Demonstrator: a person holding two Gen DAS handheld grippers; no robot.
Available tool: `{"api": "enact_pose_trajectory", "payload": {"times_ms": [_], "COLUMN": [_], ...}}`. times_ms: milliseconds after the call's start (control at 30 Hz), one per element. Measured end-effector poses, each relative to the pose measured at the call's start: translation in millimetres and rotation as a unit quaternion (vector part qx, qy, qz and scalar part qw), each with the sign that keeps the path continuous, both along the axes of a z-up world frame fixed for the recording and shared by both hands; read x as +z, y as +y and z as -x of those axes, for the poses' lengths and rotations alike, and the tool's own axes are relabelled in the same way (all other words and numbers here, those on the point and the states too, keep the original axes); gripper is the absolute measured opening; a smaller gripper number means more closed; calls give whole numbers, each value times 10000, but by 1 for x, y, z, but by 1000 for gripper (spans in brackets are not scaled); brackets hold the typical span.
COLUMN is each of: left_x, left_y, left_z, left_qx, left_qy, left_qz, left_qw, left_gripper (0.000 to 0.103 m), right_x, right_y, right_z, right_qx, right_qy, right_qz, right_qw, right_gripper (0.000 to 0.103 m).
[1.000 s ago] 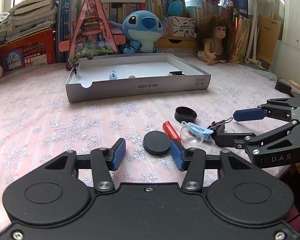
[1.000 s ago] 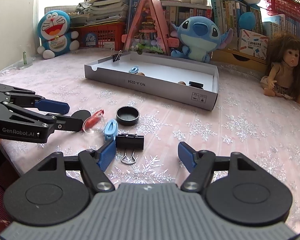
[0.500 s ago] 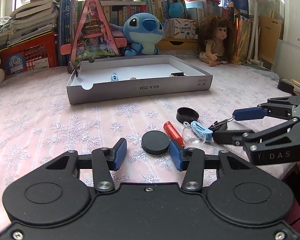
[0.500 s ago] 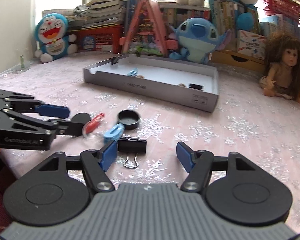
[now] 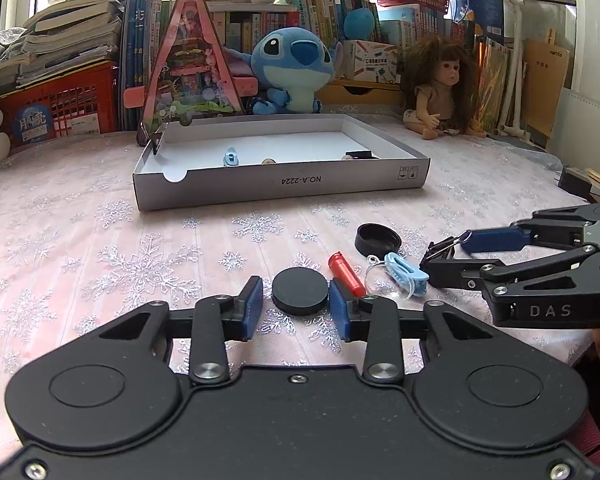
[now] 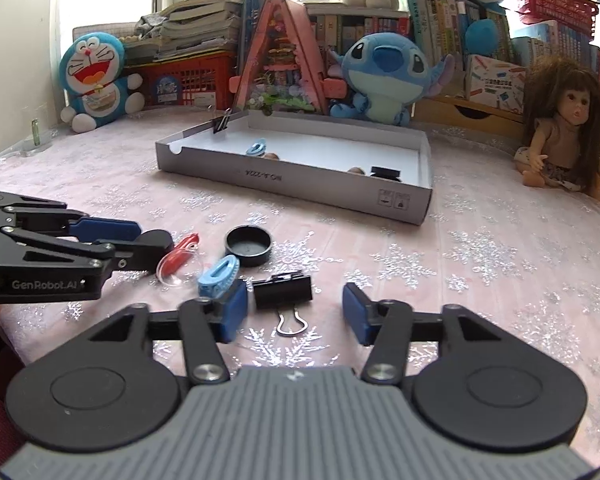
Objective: Organize rigid objects
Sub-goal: 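Grasp the black round disc with the left tool while the right tool grasps the black binder clip, then carry the black disc and binder clip into the tray and open both tools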
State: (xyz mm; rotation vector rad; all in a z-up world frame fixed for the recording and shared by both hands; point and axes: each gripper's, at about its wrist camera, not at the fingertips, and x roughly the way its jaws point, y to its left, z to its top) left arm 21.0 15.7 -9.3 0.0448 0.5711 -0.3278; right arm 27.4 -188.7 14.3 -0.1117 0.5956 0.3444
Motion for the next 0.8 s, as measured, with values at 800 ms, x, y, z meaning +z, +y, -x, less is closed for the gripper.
{"api": "enact_pose_trajectory", "payload": {"times_ms": [800], "left_x": [45], "left_y": [17], "left_z": [-55], "left_qx": [527], "left_qy": [-172], "left_qz": [364], "left_qw": [9978], "left_gripper": [29], "right_x": [29], "right_y": [-12], "right_z": [-42], "right_qx": [-325], "right_qy": [-111], "right_qz": [-380], "right_qw": [9987], "right_gripper": [37]}}
